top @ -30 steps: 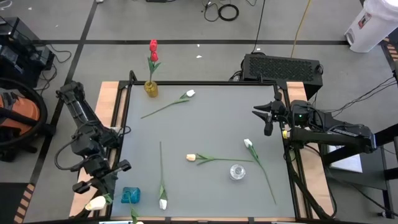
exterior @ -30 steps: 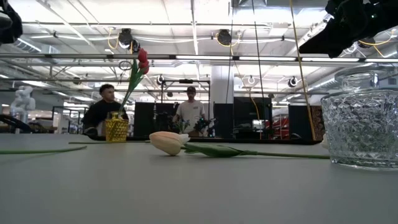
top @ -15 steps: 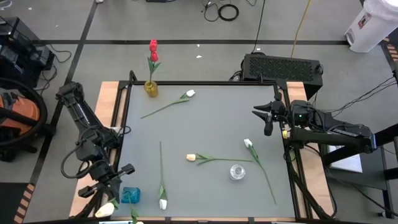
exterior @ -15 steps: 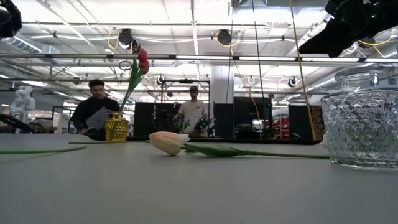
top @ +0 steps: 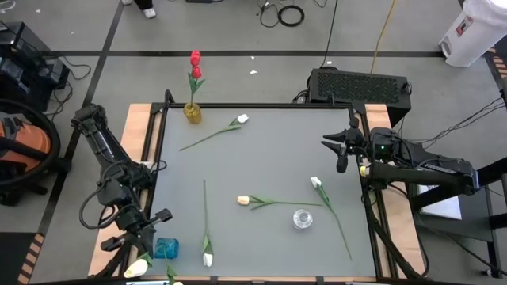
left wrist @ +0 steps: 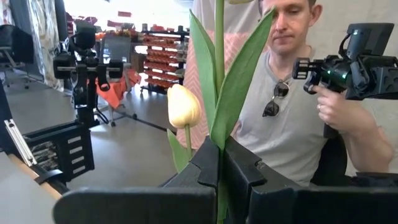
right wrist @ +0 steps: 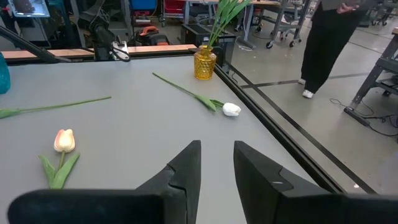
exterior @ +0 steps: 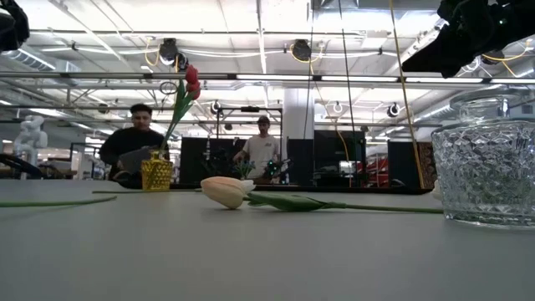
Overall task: Sort flowers into vase by color
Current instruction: Put the left yellow tulip into the blue vase
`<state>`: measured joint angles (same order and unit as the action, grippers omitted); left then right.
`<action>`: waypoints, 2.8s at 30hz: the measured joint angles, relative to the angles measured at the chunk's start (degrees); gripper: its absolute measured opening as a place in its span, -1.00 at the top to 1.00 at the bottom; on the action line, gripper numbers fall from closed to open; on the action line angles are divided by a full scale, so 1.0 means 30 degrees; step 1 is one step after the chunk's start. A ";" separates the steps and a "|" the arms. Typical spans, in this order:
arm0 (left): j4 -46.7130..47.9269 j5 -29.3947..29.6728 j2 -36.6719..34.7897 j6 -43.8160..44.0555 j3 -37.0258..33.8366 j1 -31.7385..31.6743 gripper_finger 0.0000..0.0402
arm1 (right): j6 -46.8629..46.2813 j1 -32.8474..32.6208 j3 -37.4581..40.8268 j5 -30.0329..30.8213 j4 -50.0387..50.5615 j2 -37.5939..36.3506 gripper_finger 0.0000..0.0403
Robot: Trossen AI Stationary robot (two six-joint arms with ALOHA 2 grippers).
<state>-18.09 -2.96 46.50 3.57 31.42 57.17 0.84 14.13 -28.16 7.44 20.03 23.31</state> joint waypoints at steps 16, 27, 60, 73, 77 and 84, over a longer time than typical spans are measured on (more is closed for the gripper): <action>-0.0311 0.0000 0.0737 0.0108 0.0007 -0.0007 0.96 | 0.0000 0.0000 0.0000 0.0000 0.0007 0.0007 0.57; -0.0381 0.0000 0.1049 0.0182 0.0007 -0.0007 0.96 | 0.0000 0.0004 0.0000 0.0000 0.0004 0.0007 0.57; -0.0362 0.0006 0.1049 0.0714 0.0007 -0.0007 0.83 | 0.0000 0.0000 0.0000 0.0000 0.0001 0.0006 0.57; -0.0349 0.0717 0.1049 0.0699 0.0007 -0.0015 0.82 | 0.0000 0.0005 0.0000 0.0000 0.0000 0.0000 0.57; -0.0297 0.0721 0.1049 0.0692 0.0007 -0.0015 0.82 | 0.0000 0.0000 0.0000 0.0000 0.0007 0.0000 0.57; -0.0440 0.0976 0.1042 0.0680 0.0007 -0.0010 0.59 | 0.0000 0.0005 0.0000 0.0000 0.0002 0.0003 0.57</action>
<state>-19.41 -0.03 49.63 5.61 31.44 57.14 0.84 14.14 -28.16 7.44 20.04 23.32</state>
